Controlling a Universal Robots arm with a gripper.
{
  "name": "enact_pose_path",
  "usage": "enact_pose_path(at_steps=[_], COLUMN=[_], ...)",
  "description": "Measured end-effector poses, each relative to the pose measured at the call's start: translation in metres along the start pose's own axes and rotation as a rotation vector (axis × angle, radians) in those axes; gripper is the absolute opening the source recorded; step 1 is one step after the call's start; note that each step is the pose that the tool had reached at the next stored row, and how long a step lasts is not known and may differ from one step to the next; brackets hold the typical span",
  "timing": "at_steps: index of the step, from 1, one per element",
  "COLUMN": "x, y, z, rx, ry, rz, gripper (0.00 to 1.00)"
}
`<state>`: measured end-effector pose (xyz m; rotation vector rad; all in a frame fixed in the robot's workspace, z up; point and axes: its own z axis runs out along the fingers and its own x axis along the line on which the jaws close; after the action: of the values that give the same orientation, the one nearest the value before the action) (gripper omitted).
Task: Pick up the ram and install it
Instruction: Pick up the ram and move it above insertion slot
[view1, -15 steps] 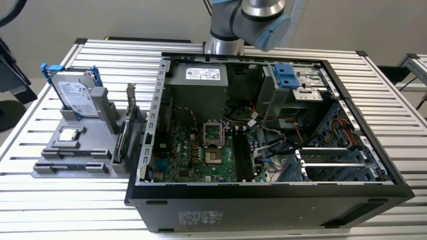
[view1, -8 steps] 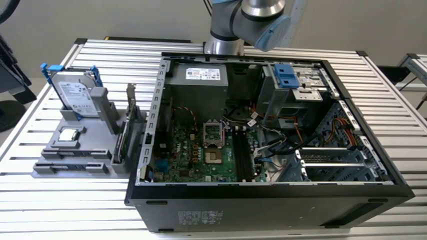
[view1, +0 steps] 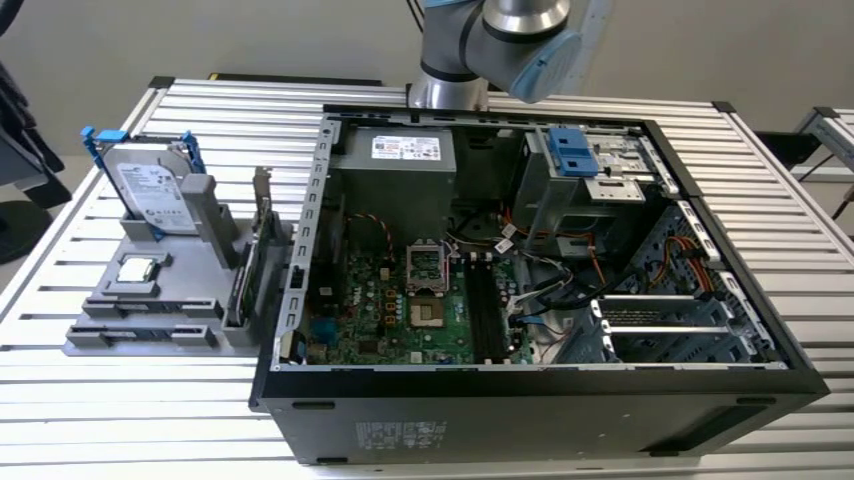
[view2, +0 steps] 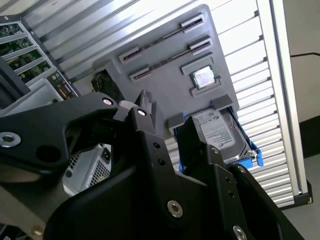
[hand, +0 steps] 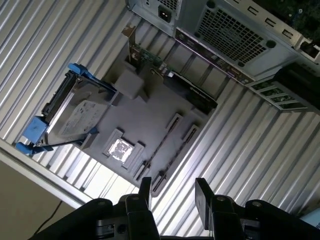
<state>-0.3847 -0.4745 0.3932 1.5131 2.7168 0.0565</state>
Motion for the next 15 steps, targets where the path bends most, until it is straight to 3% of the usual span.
enact_pose_path(at_steps=[5, 15], x=[0.0002, 0.0006], y=[-0.0003, -0.0009], z=[0.0000, 0.0000], rx=[0.0007, 0.0045], ry=[-0.0019, -0.0065], rz=[0.043, 0.171], gripper=[1.00, 1.00])
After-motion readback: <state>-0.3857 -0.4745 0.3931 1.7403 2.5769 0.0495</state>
